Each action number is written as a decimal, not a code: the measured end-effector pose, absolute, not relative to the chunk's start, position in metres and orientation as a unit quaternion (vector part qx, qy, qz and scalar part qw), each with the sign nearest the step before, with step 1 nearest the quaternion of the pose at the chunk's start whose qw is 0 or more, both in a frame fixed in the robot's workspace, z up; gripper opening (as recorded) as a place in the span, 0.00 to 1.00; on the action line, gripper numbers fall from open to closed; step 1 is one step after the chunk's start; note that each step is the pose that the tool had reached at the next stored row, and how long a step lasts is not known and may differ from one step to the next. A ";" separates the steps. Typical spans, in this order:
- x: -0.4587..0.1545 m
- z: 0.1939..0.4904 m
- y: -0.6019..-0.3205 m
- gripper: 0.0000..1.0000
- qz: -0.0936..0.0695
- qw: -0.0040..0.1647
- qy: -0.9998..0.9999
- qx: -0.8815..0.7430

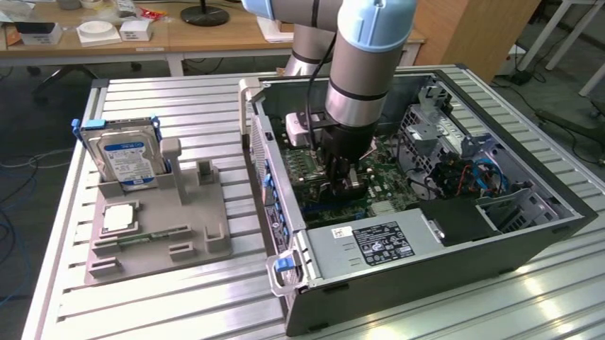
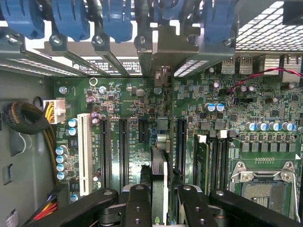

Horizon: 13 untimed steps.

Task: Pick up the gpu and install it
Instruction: 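Insert the gpu into the slot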

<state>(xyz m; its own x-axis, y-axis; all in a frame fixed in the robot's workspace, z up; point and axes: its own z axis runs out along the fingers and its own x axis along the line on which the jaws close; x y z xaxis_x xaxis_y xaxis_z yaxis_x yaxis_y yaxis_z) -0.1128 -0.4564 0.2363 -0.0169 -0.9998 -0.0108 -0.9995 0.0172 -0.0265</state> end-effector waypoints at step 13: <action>-0.113 0.234 -0.456 0.26 -0.006 0.013 0.713 -0.701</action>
<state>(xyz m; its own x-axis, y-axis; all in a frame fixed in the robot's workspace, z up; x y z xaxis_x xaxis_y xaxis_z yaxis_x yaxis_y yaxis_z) -0.1128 -0.4564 0.2341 -0.0170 -0.9998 -0.0109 -0.9995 0.0173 -0.0265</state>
